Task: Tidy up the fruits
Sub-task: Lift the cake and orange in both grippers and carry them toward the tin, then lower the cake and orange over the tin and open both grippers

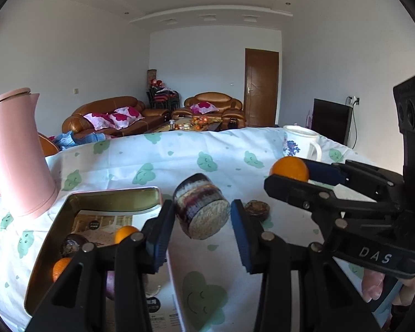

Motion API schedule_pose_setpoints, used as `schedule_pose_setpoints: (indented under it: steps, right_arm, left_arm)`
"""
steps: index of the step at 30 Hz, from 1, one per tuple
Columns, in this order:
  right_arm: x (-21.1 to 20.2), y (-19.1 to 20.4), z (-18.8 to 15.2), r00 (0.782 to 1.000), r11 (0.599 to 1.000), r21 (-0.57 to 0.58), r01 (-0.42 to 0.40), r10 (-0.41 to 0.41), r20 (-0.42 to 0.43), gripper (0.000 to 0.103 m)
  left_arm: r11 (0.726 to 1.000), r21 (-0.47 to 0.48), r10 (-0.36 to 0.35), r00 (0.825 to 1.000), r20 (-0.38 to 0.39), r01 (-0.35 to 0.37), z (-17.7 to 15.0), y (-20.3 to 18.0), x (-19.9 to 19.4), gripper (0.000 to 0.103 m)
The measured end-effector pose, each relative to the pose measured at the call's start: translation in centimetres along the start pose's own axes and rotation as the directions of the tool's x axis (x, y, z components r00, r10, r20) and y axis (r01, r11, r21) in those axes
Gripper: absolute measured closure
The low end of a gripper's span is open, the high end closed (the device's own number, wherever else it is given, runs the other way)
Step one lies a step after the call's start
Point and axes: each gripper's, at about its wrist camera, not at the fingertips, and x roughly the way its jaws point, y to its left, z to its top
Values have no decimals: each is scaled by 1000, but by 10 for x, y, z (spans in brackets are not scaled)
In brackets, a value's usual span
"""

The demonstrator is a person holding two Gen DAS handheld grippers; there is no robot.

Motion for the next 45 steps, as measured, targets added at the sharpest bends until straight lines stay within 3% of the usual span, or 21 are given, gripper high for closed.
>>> schedule_pose_setpoints:
  steps: [22, 45]
  right_arm:
    - [33, 40, 25, 994, 994, -34, -108, 107, -37, 57]
    - [68, 69, 34, 983, 983, -65, -169, 164, -79, 57]
  left_arm:
    - [993, -83, 84, 995, -57, -88, -4, 61, -10, 60]
    - [978, -139, 142, 984, -107, -156, -6, 112, -10, 60]
